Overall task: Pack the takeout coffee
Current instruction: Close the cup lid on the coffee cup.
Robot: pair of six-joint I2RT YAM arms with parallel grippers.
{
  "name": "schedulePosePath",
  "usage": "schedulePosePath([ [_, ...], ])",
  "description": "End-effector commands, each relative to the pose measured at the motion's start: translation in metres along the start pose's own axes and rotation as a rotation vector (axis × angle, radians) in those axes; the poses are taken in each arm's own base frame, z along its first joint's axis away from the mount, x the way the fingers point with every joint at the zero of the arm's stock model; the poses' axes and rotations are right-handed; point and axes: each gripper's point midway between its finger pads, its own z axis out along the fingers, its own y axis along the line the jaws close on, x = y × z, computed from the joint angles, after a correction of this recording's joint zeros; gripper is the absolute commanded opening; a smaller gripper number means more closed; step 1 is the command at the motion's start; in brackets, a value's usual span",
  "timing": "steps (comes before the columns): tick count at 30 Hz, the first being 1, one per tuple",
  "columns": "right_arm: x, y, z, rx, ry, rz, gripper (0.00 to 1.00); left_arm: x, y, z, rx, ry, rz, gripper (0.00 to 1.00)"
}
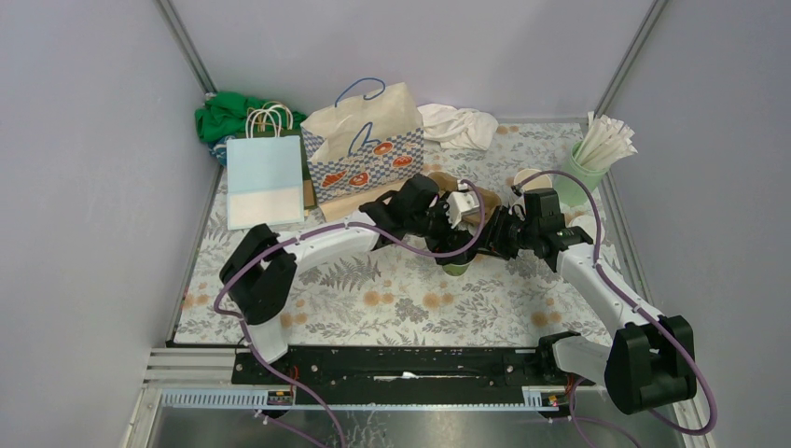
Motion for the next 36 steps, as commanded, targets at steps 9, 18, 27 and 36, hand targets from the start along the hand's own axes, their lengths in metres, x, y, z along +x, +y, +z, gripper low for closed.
schedulePosePath([
  [9,0.018,-0.023,0.0,0.103,0.068,-0.011,0.34,-0.004,0.008,0.004,-0.072,0.01,0.063,0.78],
  [18,0.018,-0.023,0.0,0.101,0.071,-0.01,0.34,0.015,0.008,0.009,-0.125,0.069,0.07,0.76],
  [27,0.029,-0.032,0.005,0.105,0.089,0.011,0.37,0.035,0.004,0.015,-0.154,0.12,0.069,0.73],
  [36,0.03,-0.03,0.001,0.105,0.088,0.01,0.49,0.044,0.005,0.015,-0.193,0.162,0.08,0.72],
])
